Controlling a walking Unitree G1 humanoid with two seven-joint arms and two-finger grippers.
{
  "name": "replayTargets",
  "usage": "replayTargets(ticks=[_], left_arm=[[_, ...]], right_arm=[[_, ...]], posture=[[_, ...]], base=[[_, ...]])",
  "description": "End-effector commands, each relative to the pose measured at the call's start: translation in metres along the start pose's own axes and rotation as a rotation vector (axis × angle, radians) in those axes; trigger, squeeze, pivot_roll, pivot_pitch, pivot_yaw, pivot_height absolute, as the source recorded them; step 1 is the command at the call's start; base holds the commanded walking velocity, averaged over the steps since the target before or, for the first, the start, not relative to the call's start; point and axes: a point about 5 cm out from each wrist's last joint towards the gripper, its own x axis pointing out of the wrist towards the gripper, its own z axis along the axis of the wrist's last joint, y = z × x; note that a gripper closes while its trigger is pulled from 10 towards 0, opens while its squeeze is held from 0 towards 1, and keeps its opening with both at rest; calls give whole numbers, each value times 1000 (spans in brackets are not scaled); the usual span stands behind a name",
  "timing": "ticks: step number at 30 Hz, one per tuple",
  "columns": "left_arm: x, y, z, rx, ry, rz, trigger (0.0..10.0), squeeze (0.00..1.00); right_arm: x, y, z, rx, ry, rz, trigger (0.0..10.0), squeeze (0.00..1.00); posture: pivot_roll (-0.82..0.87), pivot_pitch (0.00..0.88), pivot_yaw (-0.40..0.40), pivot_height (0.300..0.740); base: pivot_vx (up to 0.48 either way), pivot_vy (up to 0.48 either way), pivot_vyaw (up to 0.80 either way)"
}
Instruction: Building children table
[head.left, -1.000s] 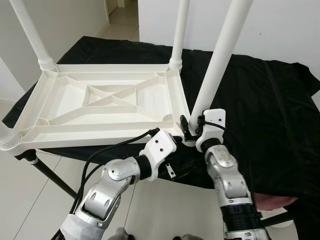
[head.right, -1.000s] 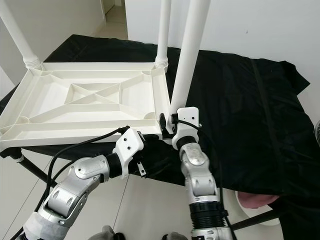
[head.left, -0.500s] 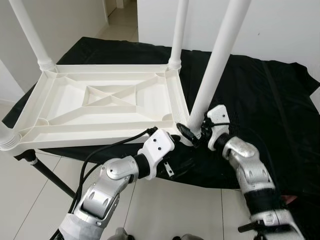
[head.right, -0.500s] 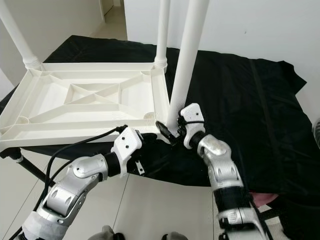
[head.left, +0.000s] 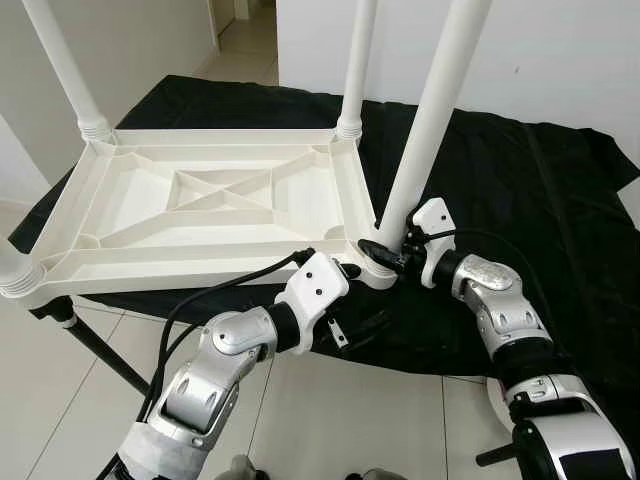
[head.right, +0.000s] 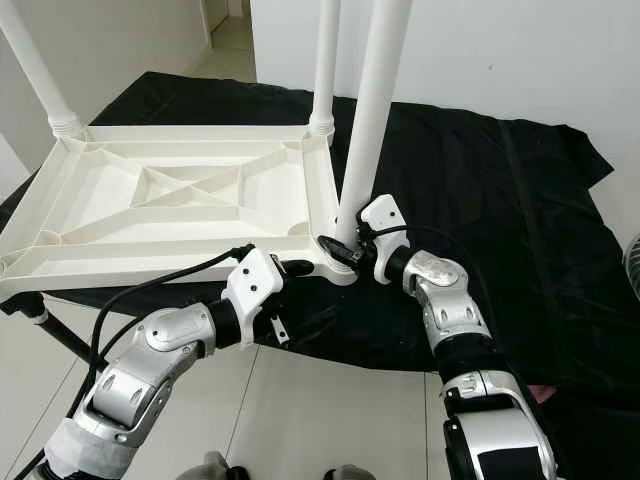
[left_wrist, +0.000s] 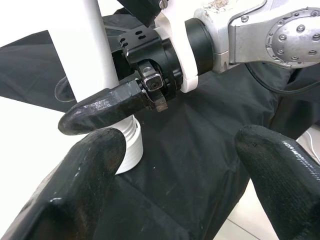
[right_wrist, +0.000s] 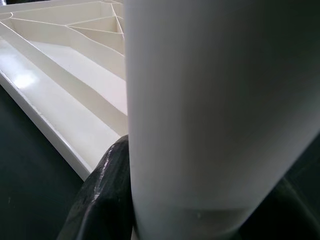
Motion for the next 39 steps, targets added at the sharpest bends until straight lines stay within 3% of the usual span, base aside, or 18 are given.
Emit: replayTargets(ticks=[1,7,8,16,26,27,28,30,32,39], left_arm=[[-2,3,-2,-3,12,62,10000,0],[-2,3,-2,-4,11,62,10000,0],[-2,3,-2,-4,10,61,10000,0],[-1,2,-2,-6,10,56,10000,0],[1,2,-2,-6,9,51,10000,0],[1,2,-2,-6,11,48,10000,0],[1,2,-2,-6,11,48,10000,0],[1,1,-3,-7,13,45,10000,0],[1,0,-3,-8,14,43,10000,0],[1,-1,-3,-8,14,41,10000,0]], right_arm=[[0,4,-8,-9,42,39,0,0],[0,4,-10,8,30,34,0,0],[0,4,-10,17,20,21,9843,0],[2,4,-7,60,-7,-147,10000,0],[4,20,0,81,-45,-286,10000,0],[4,24,-1,108,-37,-383,10000,0],[4,24,-1,108,-37,-383,10000,0],[0,31,-4,157,-14,-572,10000,0],[-3,37,-5,147,6,-709,10000,0],[-4,46,-5,167,23,-839,10000,0]], posture=[[-36,40,-9,740],[-36,40,-9,740],[-40,42,-7,740],[-49,45,-7,740],[-62,48,-4,740],[-64,48,-4,740],[-64,48,-4,740],[-64,48,-9,740],[-64,47,-11,740],[-64,47,-11,740]], base=[[0,0,0],[0,0,0],[0,0,0],[0,0,0],[0,0,0],[0,0,0],[0,0,0],[0,0,0],[0,0,0],[0,0,0]])
